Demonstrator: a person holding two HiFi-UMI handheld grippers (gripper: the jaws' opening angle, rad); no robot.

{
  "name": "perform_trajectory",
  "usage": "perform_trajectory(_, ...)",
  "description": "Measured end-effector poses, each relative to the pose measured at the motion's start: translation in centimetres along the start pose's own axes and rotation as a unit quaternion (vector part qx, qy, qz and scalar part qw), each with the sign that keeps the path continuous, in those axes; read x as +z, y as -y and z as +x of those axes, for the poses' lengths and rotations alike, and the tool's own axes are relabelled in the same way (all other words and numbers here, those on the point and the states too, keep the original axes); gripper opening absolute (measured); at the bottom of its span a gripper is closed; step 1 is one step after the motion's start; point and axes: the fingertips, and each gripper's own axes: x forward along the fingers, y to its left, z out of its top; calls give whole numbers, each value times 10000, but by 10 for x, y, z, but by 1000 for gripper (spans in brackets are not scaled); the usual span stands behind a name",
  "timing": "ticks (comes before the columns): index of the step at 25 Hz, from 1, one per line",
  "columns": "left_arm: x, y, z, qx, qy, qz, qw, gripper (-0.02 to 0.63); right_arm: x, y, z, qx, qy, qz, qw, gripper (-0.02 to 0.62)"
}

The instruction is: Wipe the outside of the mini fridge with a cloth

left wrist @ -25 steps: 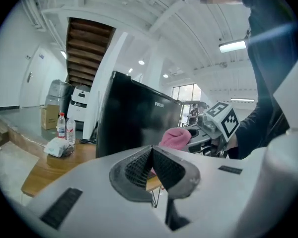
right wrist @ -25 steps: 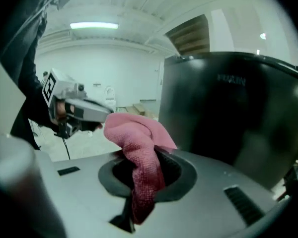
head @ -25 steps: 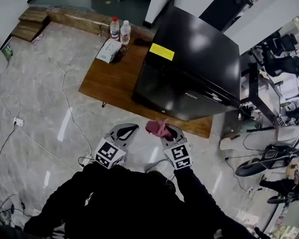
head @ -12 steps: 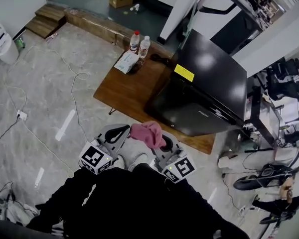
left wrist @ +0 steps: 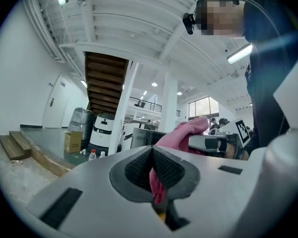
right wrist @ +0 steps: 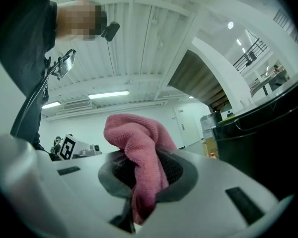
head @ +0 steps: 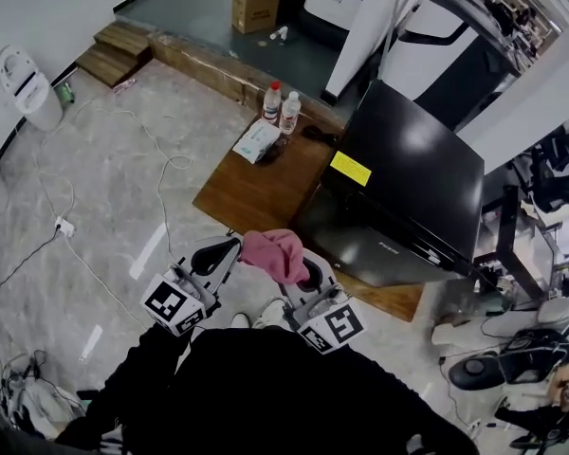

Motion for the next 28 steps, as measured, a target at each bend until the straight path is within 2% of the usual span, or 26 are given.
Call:
perform_trajectory(3,17,-6,13,203,154,15,9997,6,8,2,7,209,77,-31,9997,57)
perform_trajectory(8,37,-30,27,470,262,288,9981,6,16,10,31,580,178,69,9981,57)
perform_trajectory(13,39,-71,37,533,252,280,9979,6,14,10,62,593,237,-15,9980,57)
perform_trajectory(18,42,-124,64,114,174,311,9993,6,3,37,111,126,210,72,9997,57)
perform_trajectory(21,63,-170,84,-201,105,364,9991,6,12,59,162,-232,286,116,9993,57)
perform_trajectory(28,91,-269,132,-1171,21,354,9925,6,31,111,265,-1433,525,149,9882,57)
